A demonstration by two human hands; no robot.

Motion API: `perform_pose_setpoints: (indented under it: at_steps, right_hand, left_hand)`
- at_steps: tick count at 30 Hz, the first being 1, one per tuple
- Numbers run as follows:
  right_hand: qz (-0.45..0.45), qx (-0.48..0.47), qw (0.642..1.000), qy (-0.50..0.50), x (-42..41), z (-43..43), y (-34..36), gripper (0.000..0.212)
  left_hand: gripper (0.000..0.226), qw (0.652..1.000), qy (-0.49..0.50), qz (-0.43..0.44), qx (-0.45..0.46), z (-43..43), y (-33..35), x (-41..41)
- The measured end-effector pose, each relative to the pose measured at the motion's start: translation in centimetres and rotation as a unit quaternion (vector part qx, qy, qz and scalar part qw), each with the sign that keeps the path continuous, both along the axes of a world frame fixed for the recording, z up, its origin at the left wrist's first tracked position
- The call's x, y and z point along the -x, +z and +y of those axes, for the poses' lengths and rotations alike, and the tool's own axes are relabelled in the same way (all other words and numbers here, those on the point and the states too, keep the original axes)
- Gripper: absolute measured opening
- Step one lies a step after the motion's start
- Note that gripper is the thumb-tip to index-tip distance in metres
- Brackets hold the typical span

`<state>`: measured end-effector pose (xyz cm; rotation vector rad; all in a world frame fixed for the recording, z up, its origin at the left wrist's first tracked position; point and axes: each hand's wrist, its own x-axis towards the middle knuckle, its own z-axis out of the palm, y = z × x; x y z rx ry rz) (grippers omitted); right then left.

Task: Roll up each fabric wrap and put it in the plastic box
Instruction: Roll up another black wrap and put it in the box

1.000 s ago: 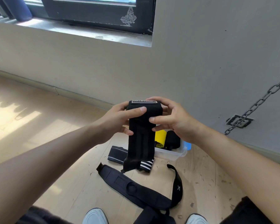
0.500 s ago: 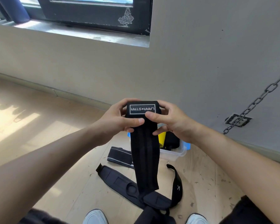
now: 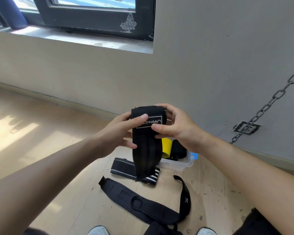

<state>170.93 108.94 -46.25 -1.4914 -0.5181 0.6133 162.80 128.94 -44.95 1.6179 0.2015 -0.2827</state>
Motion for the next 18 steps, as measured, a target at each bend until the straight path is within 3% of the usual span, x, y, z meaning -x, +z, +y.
perform_pose_setpoints:
  at_steps: [8,13,18]
  right_hand:
    - [0.028,0.021,0.999,0.024,-0.4,-0.2,0.2,0.058]
    - [0.08,0.048,0.994,0.058,-0.6,-0.5,1.2,0.04]
    - [0.11,0.058,0.99,0.068,-0.4,-0.4,1.4,0.043]
  left_hand:
    - [0.037,0.999,0.037,-0.029,0.024,-0.1,-0.2,-0.1]
    - [0.054,0.996,0.063,-0.061,0.021,-0.1,-0.4,-0.2]
    - [0.055,0.992,0.089,-0.089,0.019,-0.3,-0.2,-0.3]
